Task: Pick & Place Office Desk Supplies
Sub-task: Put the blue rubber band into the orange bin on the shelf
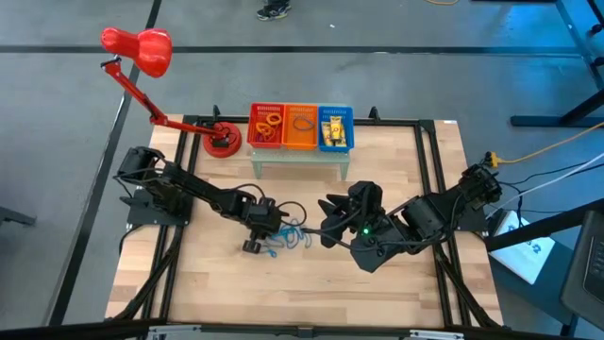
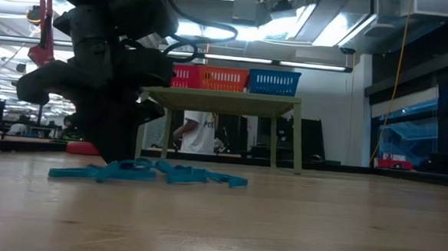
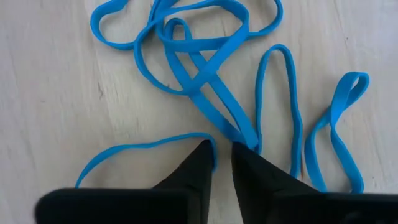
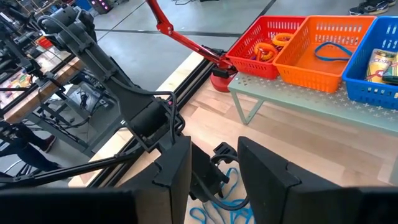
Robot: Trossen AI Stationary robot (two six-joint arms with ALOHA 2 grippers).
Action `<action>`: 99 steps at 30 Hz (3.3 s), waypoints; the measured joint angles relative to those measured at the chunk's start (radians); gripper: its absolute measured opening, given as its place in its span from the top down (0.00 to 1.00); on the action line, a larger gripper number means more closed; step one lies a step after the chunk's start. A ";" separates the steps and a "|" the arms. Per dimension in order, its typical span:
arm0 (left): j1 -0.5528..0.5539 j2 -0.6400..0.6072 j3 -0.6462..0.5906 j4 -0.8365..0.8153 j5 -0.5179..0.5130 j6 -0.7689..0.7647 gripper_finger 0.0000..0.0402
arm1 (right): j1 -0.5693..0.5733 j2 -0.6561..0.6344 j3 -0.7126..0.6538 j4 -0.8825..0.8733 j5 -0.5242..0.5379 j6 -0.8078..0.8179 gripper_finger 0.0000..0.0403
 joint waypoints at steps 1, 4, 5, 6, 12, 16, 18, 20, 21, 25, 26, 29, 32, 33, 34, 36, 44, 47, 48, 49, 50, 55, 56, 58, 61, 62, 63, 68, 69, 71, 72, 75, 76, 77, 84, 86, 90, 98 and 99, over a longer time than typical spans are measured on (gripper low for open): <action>0.000 0.003 0.000 0.000 -0.001 -0.005 0.89 | 0.000 0.000 0.000 0.000 -0.005 0.000 0.67; 0.007 0.004 0.000 -0.008 0.000 -0.021 0.97 | 0.000 0.000 0.000 0.002 -0.006 0.000 0.67; 0.012 -0.002 0.000 -0.014 0.003 -0.029 0.98 | 0.000 0.000 0.000 0.003 -0.006 0.000 0.67; 0.016 -0.007 0.000 -0.021 0.006 -0.031 0.99 | 0.000 0.000 0.000 0.003 -0.006 -0.001 0.67; 0.038 -0.076 -0.005 -0.071 -0.007 -0.039 0.99 | 0.000 0.000 0.000 0.003 -0.006 -0.015 0.67; 0.050 -0.151 -0.006 -0.104 -0.040 -0.053 0.99 | 0.000 0.000 0.000 0.003 -0.006 -0.016 0.67; 0.054 -0.196 -0.005 -0.131 -0.042 -0.060 0.99 | 0.000 0.000 0.000 0.003 -0.006 -0.017 0.67; 0.055 -0.239 -0.005 -0.143 -0.042 -0.072 0.99 | 0.000 0.000 0.000 0.003 -0.006 -0.019 0.67; 0.055 -0.266 -0.005 -0.146 -0.041 -0.078 0.99 | -0.001 0.000 0.000 0.003 -0.006 -0.019 0.67; 0.055 -0.365 -0.001 -0.127 -0.034 -0.131 1.00 | -0.001 0.000 0.000 0.003 -0.001 -0.022 0.67; 0.055 -0.390 -0.001 -0.113 -0.033 -0.148 1.00 | -0.001 0.000 0.000 0.003 -0.001 -0.023 0.67; 0.055 -0.463 -0.001 -0.026 -0.038 -0.202 1.00 | -0.003 0.000 0.000 0.003 0.008 -0.026 0.67; 0.064 -0.506 -0.001 0.082 -0.081 -0.263 1.00 | -0.003 0.000 0.000 0.003 0.026 -0.031 0.67; 0.073 -0.517 -0.001 0.116 -0.104 -0.284 1.00 | -0.004 0.000 0.000 0.003 0.033 -0.033 0.67; 0.084 -0.524 -0.001 0.154 -0.127 -0.301 1.00 | -0.004 0.000 0.000 0.002 0.042 -0.035 0.67; 0.115 -0.529 0.000 0.254 -0.170 -0.313 1.00 | -0.004 -0.001 0.000 0.003 0.057 -0.039 0.67; 0.363 -0.523 0.000 0.624 -0.146 -0.289 1.00 | -0.012 -0.001 0.000 0.003 0.077 -0.053 0.67; 0.493 -0.517 0.002 0.726 -0.100 -0.297 1.00 | -0.021 -0.001 0.000 0.003 0.074 -0.058 0.67; 0.533 -0.514 0.003 0.736 -0.086 -0.302 1.00 | -0.023 -0.002 0.000 0.003 0.073 -0.061 0.67; 0.572 -0.513 0.002 0.730 -0.074 -0.310 1.00 | -0.025 -0.002 0.000 0.002 0.072 -0.061 0.67; 0.607 -0.511 0.002 0.727 -0.061 -0.316 0.99 | -0.026 -0.002 0.000 0.003 0.072 -0.061 0.67; 0.693 -0.476 0.056 0.659 0.008 -0.262 1.00 | -0.026 -0.002 0.000 0.003 0.070 -0.070 0.67; 0.694 -0.458 0.082 0.634 0.016 -0.239 1.00 | -0.027 -0.002 0.000 0.003 0.070 -0.071 0.67; 0.692 -0.414 0.144 0.554 0.016 -0.189 1.00 | -0.030 -0.002 0.000 0.003 0.069 -0.072 0.67; 0.688 -0.334 0.259 0.407 0.014 -0.103 0.99 | -0.037 -0.002 0.000 0.003 0.053 -0.079 0.67; 0.686 -0.308 0.297 0.354 0.008 -0.076 1.00 | -0.039 -0.002 0.000 0.003 0.047 -0.079 0.67; 0.686 -0.283 0.336 0.300 -0.005 -0.051 1.00 | -0.039 -0.002 0.000 0.003 0.046 -0.079 0.67; 0.689 -0.169 0.495 0.075 -0.049 0.088 1.00 | -0.038 -0.002 0.000 0.003 0.047 -0.079 0.67; 0.689 -0.147 0.523 0.047 -0.045 0.109 1.00 | -0.038 -0.002 0.000 0.003 0.047 -0.079 0.67; 0.689 -0.111 0.565 -0.017 -0.039 0.148 0.99 | -0.038 -0.002 0.000 0.003 0.048 -0.079 0.67; 0.688 -0.096 0.580 -0.037 -0.039 0.169 0.99 | -0.038 -0.002 0.000 0.004 0.047 -0.080 0.67; 0.688 -0.074 0.590 -0.056 -0.039 0.184 1.00 | -0.038 -0.002 0.001 0.004 0.047 -0.083 0.67; 0.690 -0.072 0.590 -0.054 -0.038 0.185 0.99 | -0.038 -0.002 0.001 0.004 0.047 -0.083 0.67; 0.692 -0.071 0.591 -0.055 -0.036 0.191 0.99 | -0.038 -0.002 0.001 0.003 0.047 -0.083 0.67; 0.694 -0.071 0.592 -0.057 -0.030 0.219 0.99 | -0.038 -0.002 0.001 0.003 0.047 -0.089 0.67; 0.694 -0.071 0.592 -0.057 -0.023 0.220 0.99 | -0.038 -0.002 0.001 0.003 0.046 -0.097 0.67; 0.694 -0.071 0.592 -0.049 0.022 0.222 0.97 | -0.038 -0.002 0.001 0.003 0.043 -0.101 0.67; 0.694 -0.071 0.592 -0.050 0.016 0.221 0.79 | -0.038 -0.002 0.001 0.003 0.043 -0.101 0.67; 0.694 -0.071 0.592 -0.050 0.015 0.220 0.76 | -0.038 -0.002 0.001 0.003 0.043 -0.101 0.67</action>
